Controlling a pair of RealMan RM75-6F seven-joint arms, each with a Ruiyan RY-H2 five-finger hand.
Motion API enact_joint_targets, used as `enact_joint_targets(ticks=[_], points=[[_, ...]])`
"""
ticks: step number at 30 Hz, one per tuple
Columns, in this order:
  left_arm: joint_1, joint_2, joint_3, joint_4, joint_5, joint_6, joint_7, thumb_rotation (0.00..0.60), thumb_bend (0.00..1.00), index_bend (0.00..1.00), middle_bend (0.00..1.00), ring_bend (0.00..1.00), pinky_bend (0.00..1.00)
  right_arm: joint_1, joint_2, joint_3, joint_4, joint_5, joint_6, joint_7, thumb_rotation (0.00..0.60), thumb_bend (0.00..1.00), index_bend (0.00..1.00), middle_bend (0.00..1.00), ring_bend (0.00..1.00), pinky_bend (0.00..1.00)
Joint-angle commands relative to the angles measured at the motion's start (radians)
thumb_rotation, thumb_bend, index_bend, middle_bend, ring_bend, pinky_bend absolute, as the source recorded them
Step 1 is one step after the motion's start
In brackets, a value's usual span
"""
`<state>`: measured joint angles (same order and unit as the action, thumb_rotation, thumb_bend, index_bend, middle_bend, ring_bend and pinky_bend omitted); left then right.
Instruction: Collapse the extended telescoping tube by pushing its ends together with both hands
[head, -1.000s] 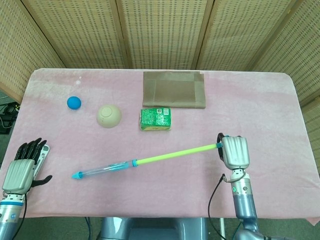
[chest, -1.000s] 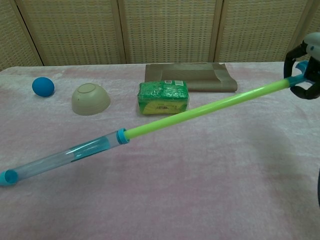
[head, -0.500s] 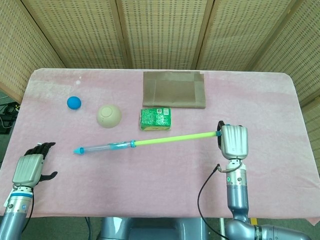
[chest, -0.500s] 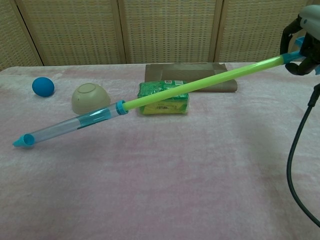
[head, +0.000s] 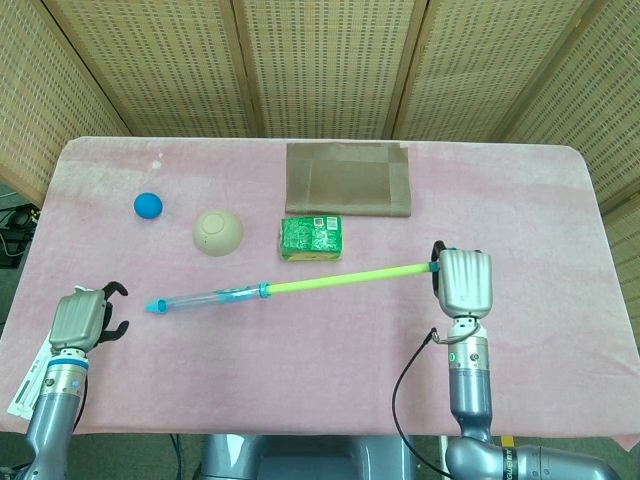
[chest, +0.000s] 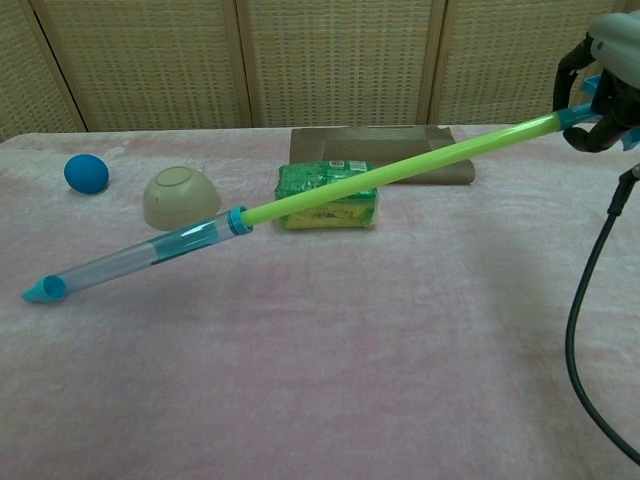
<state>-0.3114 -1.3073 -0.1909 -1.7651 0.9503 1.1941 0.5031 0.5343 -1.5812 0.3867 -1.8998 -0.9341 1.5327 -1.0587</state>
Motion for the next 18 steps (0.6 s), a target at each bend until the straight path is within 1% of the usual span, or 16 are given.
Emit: enact_joint_targets(ticks=[1, 12, 18], points=[[-0.039, -0.007, -0.017, -0.017, -0.066, -0.030, 0.045, 0.600, 0.29, 0.34, 0.87, 0.82, 0.78, 0.003, -0.001, -0.004, 0.000, 0.004, 0.005, 0.001, 0.600, 0.65, 0.83, 1.00, 1.00, 0.69], [-0.118, -0.040, -0.025, 0.023, -0.170, -0.088, 0.084, 0.600, 0.29, 0.33, 0.87, 0.82, 0.78, 0.013, -0.002, -0.020, 0.016, 0.027, 0.012, 0.020, 0.600, 0.65, 0.83, 1.00, 1.00, 0.69], [-0.164, -0.079, -0.008, 0.074, -0.224, -0.126, 0.112, 0.600, 0.30, 0.34, 0.87, 0.82, 0.78, 0.018, 0.003, -0.025, 0.018, 0.034, 0.019, 0.025, 0.600, 0.65, 0.83, 1.00, 1.00, 0.69]])
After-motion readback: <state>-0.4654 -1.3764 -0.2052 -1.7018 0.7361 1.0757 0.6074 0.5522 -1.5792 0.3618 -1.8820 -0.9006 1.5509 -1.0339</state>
